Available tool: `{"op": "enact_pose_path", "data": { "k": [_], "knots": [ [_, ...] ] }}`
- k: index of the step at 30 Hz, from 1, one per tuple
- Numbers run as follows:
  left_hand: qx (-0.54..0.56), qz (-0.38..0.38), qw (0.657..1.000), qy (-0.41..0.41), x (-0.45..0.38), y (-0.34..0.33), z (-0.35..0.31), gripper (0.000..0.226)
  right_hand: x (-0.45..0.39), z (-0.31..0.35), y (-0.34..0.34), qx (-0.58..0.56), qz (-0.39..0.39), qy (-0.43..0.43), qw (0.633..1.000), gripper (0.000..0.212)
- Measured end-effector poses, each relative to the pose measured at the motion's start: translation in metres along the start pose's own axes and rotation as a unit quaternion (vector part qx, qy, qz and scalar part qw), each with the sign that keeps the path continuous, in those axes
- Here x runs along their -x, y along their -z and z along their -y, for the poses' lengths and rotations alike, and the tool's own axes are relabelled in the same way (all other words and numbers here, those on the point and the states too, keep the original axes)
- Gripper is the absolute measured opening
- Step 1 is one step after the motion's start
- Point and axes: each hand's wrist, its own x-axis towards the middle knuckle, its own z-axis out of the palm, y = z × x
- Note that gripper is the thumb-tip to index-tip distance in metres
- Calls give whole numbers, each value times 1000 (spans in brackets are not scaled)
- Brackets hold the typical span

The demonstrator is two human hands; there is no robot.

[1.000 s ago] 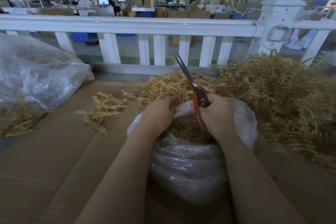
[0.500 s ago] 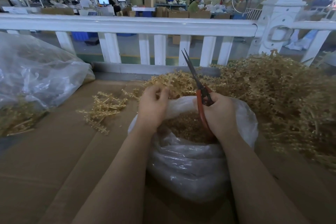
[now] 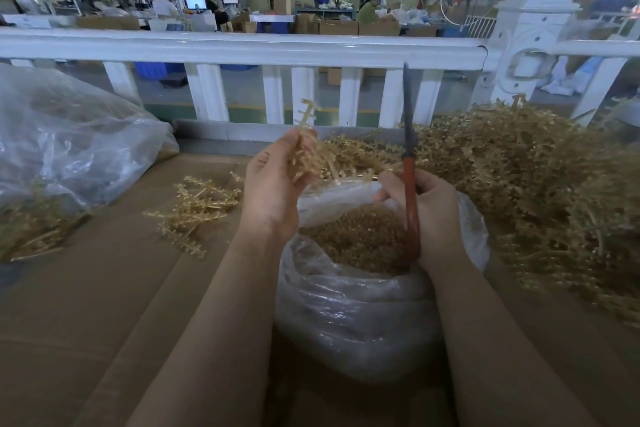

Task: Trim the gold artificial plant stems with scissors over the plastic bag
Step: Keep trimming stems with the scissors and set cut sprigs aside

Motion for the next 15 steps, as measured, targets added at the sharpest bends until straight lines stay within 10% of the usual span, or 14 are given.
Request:
{"op": "enact_pose_path", "data": {
  "k": [15],
  "knots": [
    [-226,-14,968,-104,2,-13,18,40,1,3,-6,-35,87,-8,996,37]
  ]
}}
